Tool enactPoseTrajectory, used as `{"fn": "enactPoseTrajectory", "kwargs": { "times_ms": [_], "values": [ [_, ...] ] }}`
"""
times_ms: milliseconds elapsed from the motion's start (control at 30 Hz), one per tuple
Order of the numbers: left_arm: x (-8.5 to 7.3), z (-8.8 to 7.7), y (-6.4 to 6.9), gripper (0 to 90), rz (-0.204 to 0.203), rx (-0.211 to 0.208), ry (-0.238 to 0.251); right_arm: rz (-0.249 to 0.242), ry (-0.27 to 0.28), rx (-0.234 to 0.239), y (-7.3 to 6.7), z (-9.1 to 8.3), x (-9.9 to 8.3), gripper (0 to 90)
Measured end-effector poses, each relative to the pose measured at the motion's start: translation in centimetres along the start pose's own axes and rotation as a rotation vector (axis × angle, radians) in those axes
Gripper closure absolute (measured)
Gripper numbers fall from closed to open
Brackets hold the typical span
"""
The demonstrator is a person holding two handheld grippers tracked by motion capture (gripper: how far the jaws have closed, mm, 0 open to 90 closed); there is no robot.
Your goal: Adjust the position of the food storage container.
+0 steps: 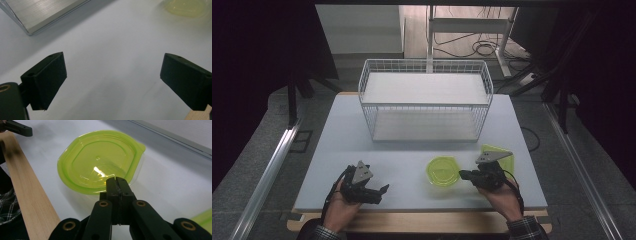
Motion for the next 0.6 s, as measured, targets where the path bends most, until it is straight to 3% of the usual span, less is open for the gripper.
{"fn": "enactPoseTrajectory", "kwargs": {
  "times_ms": [400, 600],
  "values": [
    [0.0, -0.4, -0.4, 6.7, -0.045, -0.012, 0.014, -0.033, -0.013, 0.045, -1.2, 2.7, 1.8, 89.0],
    [0.0, -0.4, -0.5, 6.8, -0.043, -0.006, 0.007, -0.041, -0.015, 0.068, -1.6, 4.1, 2.7, 89.0]
  ]
}}
Point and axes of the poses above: each handheld gripper's, and its own axes: z roughly forward along the jaws, x roughly out of its top, y roughly to its right, the point moved 3 cm from there along z, roughly forward along the jaws, and after that the axes turned 1 degree about -y, right-handed, at the moved point
